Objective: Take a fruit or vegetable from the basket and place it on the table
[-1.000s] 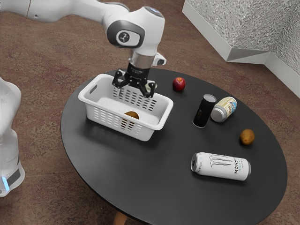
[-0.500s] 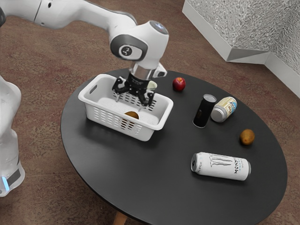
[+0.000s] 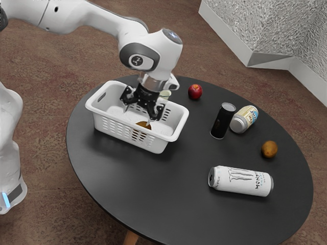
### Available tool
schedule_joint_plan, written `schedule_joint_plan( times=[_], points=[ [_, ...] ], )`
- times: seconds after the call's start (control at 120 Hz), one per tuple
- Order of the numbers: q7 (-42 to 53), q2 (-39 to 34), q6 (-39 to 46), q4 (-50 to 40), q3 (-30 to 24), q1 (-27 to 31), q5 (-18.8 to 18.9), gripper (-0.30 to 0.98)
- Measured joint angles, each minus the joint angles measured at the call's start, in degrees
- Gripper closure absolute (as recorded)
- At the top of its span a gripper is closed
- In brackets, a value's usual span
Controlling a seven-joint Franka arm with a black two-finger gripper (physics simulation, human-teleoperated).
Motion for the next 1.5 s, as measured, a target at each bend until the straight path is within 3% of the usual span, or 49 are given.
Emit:
schedule_joint_plan(
  times=[0.308, 0.817, 1.133, 1.225, 1.35, 1.5],
  points=[
    [4.7, 1.9, 1.3, 0.0, -0.3, -0.2, 2.4, 0.0],
    [9.2, 4.7, 6.4, -2.9, -0.5, 0.6, 1.7, 0.0],
    [10.7, 4.4, 6.4, -2.0, -0.4, 1.2, 1.9, 0.48],
    [10.9, 3.8, 2.5, 3.1, -0.6, 1.0, 2.1, 0.53],
    [11.2, 4.1, -5.8, 13.3, -0.8, 0.6, 2.5, 0.51],
    [12.4, 13.9, -17.9, 34.9, -0.9, 0.7, 3.0, 0.5]
  ],
)
